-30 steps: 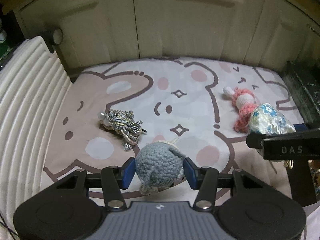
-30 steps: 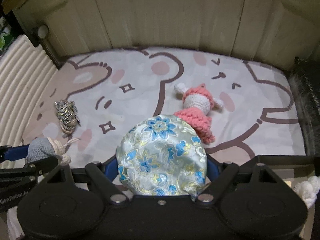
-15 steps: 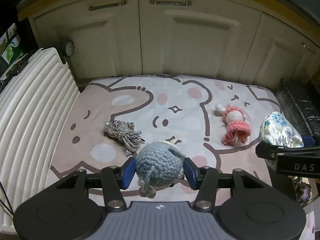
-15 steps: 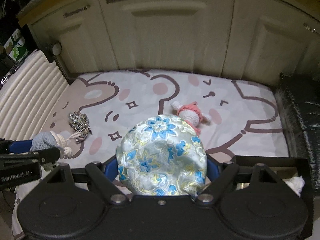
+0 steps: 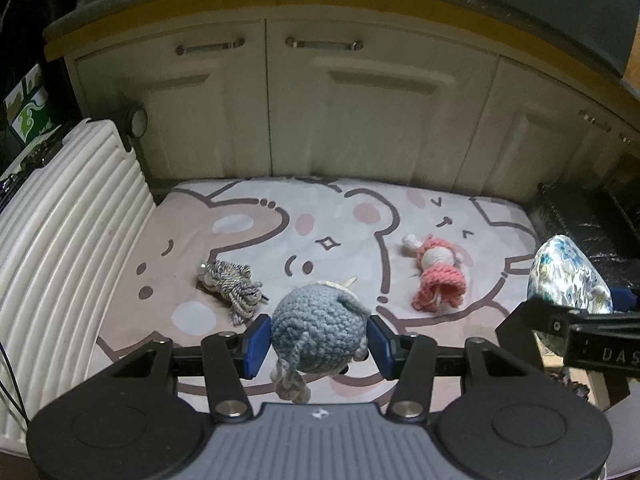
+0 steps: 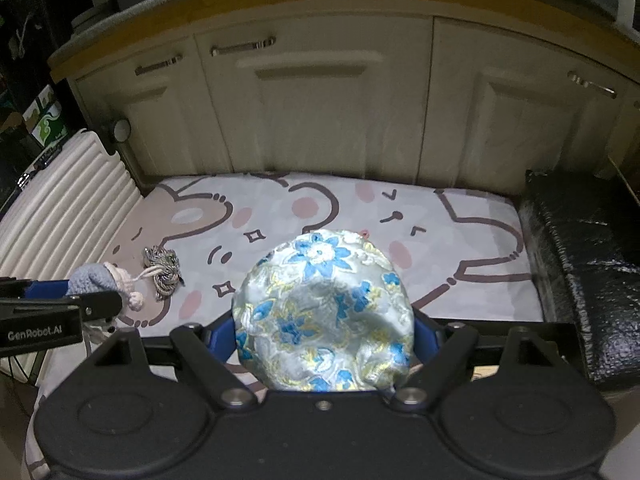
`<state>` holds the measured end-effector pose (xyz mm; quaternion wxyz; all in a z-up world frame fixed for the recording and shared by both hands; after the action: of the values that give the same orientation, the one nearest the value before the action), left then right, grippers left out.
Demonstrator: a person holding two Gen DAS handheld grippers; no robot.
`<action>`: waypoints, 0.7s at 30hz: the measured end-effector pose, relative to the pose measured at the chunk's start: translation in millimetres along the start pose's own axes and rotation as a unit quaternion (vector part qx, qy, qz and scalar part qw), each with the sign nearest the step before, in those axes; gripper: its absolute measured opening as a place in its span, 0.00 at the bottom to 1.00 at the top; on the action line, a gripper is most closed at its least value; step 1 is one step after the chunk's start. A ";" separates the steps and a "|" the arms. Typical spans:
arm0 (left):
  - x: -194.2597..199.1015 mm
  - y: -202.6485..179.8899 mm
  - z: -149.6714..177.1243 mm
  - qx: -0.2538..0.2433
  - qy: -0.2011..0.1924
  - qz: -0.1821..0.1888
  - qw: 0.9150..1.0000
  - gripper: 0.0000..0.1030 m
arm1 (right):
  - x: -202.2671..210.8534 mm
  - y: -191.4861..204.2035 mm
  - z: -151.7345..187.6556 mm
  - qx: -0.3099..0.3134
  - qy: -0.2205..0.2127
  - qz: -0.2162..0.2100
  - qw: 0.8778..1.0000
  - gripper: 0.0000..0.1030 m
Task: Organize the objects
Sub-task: 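Lift and carry the grey mouse and floral pouch toward the black box with both tools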
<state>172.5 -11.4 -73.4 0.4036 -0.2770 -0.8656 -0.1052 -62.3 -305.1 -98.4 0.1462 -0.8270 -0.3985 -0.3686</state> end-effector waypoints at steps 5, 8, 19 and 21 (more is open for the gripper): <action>7.7 -7.0 1.3 0.002 -0.008 0.005 1.000 0.51 | 15.0 -5.3 2.7 0.003 -0.014 0.007 1.000 0.82; 10.8 -9.7 2.8 0.002 -0.012 0.007 1.000 0.51 | 23.7 -11.7 3.8 -0.002 -0.024 0.012 1.000 0.82; 14.2 -29.8 6.6 -0.006 -0.020 0.018 1.000 0.51 | 43.4 -32.8 11.7 -0.019 -0.041 0.026 0.999 0.82; 14.5 -36.5 8.4 -0.009 -0.021 0.021 0.999 0.51 | 45.9 -37.0 13.8 -0.021 -0.042 0.028 0.998 0.82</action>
<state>139.0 -32.3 -66.4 0.3846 -0.3013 -0.8670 -0.0984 -65.1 -248.7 -76.4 0.1218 -0.8557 -0.3729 -0.3374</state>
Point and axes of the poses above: each gripper's, at about its wrist camera, not at the fingertips, and x roughly against the way its jaws point, y to its left, z to its underside, the point moved 2 cm from there along -x, roughly the way its jaws point, and after that the axes turned 13 degrees about x, right-handed, at the moved point
